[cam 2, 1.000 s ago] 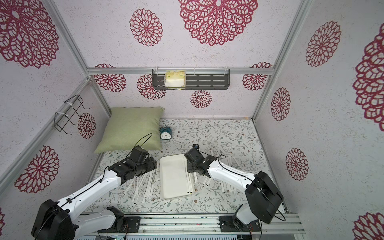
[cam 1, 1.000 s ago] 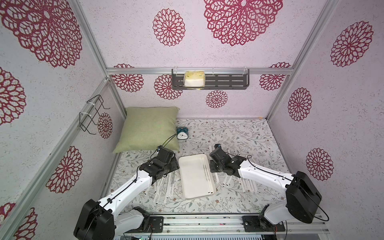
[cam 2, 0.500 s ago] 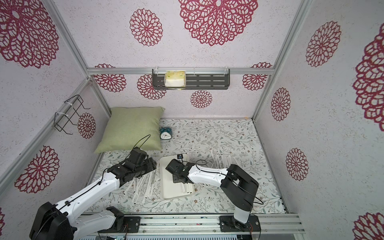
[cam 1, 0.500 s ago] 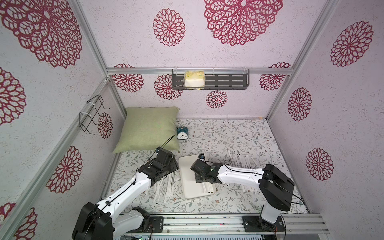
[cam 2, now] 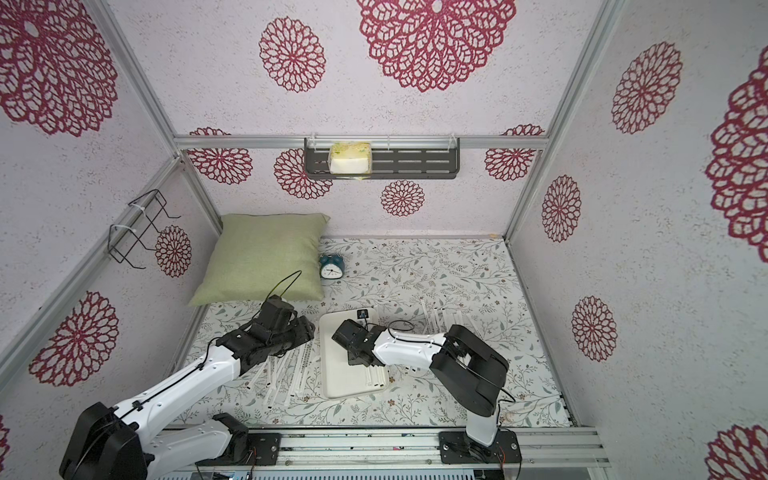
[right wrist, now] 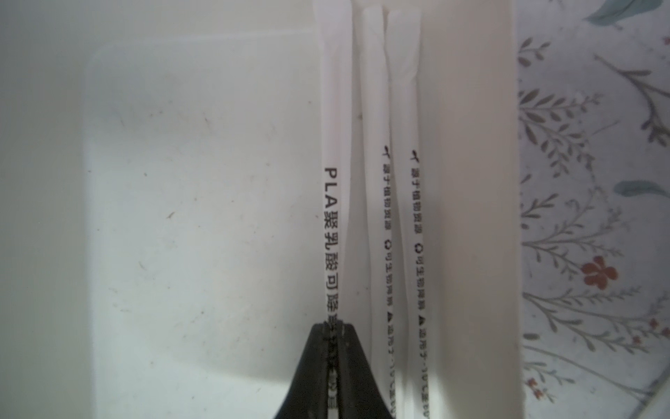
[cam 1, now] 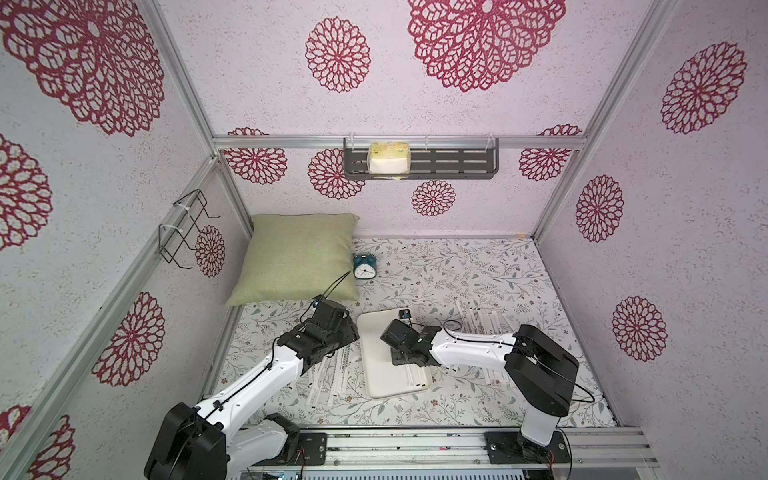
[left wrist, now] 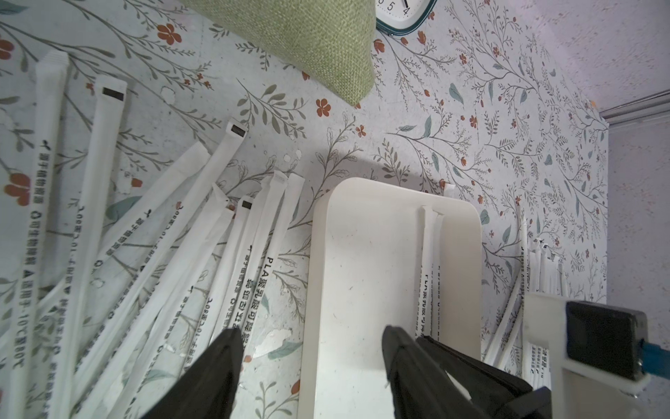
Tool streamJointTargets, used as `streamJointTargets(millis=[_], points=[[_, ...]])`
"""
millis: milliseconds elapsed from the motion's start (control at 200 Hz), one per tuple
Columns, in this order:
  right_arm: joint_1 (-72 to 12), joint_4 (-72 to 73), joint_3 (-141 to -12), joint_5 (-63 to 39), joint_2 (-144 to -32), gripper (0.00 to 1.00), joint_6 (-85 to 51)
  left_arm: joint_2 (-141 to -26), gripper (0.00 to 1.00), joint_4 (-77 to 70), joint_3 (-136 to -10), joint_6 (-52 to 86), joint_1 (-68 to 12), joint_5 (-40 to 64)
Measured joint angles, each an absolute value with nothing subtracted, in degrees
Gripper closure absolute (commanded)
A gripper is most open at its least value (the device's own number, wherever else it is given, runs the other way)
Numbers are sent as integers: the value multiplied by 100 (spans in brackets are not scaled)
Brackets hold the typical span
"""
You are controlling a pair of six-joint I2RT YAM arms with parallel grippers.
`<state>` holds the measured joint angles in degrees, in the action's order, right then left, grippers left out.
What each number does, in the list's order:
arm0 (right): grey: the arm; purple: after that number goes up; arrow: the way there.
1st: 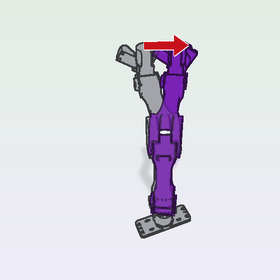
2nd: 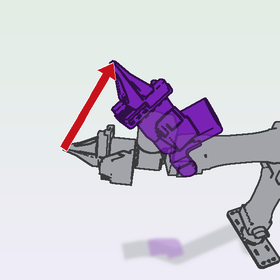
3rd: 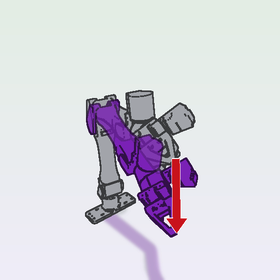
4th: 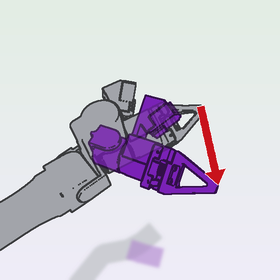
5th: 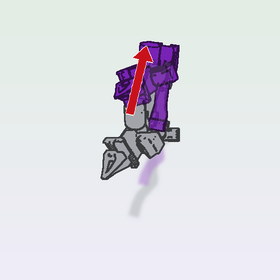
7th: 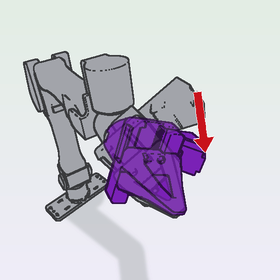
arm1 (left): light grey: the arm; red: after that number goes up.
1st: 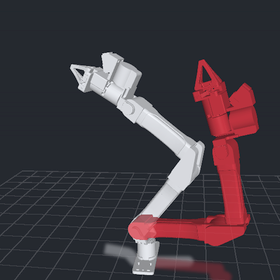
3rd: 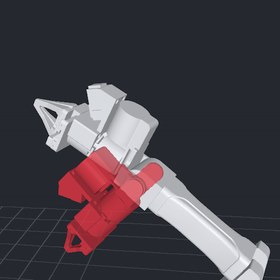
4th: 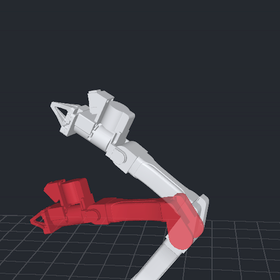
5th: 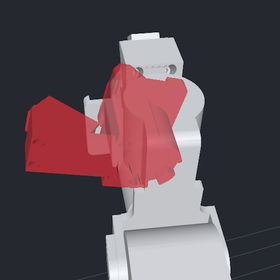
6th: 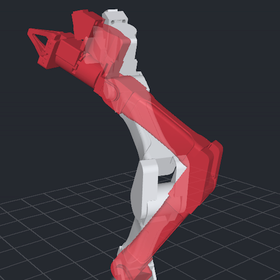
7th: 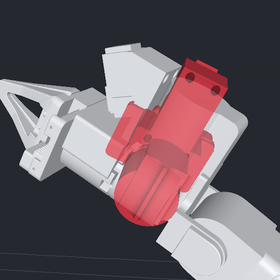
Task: Put the straws into the storage box
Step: Place the straw in the storage box, then pick up the straw from the center of the board.
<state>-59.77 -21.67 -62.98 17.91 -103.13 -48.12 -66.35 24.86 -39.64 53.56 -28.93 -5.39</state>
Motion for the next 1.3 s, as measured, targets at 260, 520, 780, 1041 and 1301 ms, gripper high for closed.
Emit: streamJointTargets(millis=[260, 520, 780, 1041, 1301], points=[[-5975, -2147, -6219, 1837, -10318, 83, -4814, -6689, 32, 2460, -3940, 5363, -2895, -517], [-5975, -2137, -6222, 1844, -10315, 74, -4818, -6711, 32, 2429, -3940, 5363, -2899, -504], [-5787, -2390, -6066, 1691, -9290, 71, -4814, -6711, 30, 2637, -3997, 5188, -2899, -563], [-4512, -2213, -4908, 1455, -7780, 67, -4442, -6816, 25, 2770, -4204, 4797, -2899, -185], [-4381, -1892, -4445, 843, -8455, 57, -3900, -7179, 23, 2600, -4130, 4713, -2897, 298]])
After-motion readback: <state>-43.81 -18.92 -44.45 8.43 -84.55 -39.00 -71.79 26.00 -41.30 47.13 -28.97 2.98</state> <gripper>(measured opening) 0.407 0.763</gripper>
